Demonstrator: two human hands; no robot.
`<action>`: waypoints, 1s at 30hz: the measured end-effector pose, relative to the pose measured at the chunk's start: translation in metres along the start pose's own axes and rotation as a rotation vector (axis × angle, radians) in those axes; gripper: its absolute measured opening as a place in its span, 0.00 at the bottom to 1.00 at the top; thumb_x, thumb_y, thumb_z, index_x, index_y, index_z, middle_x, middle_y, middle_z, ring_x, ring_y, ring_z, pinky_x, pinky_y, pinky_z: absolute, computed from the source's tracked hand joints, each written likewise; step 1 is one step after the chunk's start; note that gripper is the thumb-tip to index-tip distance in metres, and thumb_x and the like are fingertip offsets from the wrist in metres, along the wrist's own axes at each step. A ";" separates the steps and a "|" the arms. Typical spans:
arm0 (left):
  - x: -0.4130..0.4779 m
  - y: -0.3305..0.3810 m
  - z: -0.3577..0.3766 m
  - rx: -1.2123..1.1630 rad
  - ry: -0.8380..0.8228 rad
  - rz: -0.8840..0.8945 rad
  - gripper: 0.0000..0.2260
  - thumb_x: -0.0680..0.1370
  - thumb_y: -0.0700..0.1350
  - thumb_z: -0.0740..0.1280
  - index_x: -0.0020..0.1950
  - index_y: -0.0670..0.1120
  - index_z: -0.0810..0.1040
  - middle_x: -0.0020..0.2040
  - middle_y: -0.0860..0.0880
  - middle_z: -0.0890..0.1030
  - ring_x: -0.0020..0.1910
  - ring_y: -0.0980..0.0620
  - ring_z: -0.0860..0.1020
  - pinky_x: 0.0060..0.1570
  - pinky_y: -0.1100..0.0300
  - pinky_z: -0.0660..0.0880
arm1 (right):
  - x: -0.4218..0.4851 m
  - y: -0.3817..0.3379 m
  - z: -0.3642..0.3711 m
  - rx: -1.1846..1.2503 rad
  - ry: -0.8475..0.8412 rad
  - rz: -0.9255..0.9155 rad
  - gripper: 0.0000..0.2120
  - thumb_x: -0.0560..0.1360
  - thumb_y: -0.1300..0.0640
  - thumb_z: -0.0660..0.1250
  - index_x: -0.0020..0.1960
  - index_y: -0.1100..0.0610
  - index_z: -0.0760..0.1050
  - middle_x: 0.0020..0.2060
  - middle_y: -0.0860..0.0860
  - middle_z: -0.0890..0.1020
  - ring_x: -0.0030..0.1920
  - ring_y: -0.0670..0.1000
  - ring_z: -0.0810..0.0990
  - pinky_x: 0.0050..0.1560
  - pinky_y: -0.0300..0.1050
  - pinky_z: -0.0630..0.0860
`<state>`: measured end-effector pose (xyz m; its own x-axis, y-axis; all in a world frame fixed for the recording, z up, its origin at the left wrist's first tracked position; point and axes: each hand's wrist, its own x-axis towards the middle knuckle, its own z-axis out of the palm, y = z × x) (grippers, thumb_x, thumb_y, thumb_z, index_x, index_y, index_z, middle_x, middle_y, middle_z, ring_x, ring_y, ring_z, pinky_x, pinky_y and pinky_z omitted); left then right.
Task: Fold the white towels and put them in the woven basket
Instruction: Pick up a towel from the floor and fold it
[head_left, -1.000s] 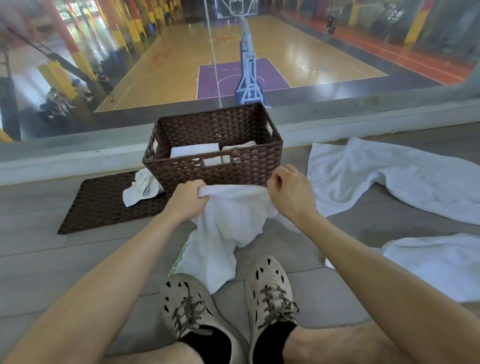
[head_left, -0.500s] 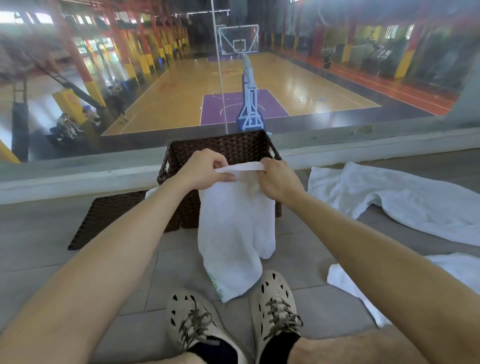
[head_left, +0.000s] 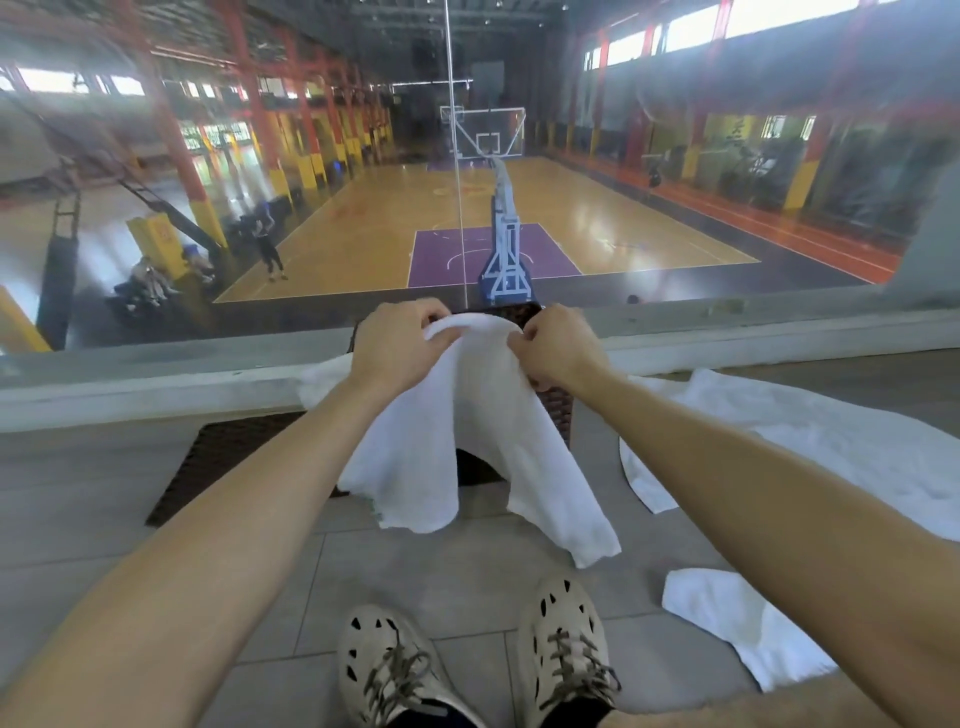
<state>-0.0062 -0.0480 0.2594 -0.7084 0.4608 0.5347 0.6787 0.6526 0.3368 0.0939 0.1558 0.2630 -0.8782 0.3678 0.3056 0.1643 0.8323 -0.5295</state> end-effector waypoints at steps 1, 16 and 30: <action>-0.005 -0.005 0.000 0.072 0.013 0.069 0.09 0.82 0.54 0.72 0.54 0.53 0.75 0.37 0.54 0.78 0.34 0.47 0.77 0.34 0.52 0.73 | 0.002 -0.002 -0.002 0.102 0.011 0.085 0.23 0.81 0.52 0.69 0.29 0.58 0.76 0.27 0.57 0.83 0.28 0.55 0.84 0.36 0.48 0.85; -0.061 -0.005 0.057 -0.340 -0.394 -0.139 0.19 0.71 0.62 0.81 0.39 0.49 0.81 0.44 0.51 0.74 0.44 0.52 0.74 0.42 0.56 0.68 | 0.002 -0.036 -0.006 0.464 -0.085 0.173 0.11 0.81 0.63 0.66 0.63 0.57 0.76 0.43 0.60 0.86 0.31 0.57 0.88 0.41 0.54 0.88; -0.005 -0.013 -0.003 -0.197 -0.663 0.069 0.09 0.73 0.49 0.83 0.42 0.50 0.84 0.37 0.57 0.81 0.36 0.53 0.75 0.39 0.59 0.71 | 0.008 -0.003 -0.035 -0.179 -0.066 -0.310 0.03 0.79 0.54 0.69 0.47 0.51 0.79 0.38 0.46 0.81 0.41 0.49 0.79 0.42 0.45 0.73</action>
<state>-0.0108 -0.0604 0.2545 -0.5887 0.8084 -0.0049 0.7046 0.5161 0.4870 0.1024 0.1704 0.2948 -0.9249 0.0639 0.3748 -0.0434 0.9616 -0.2711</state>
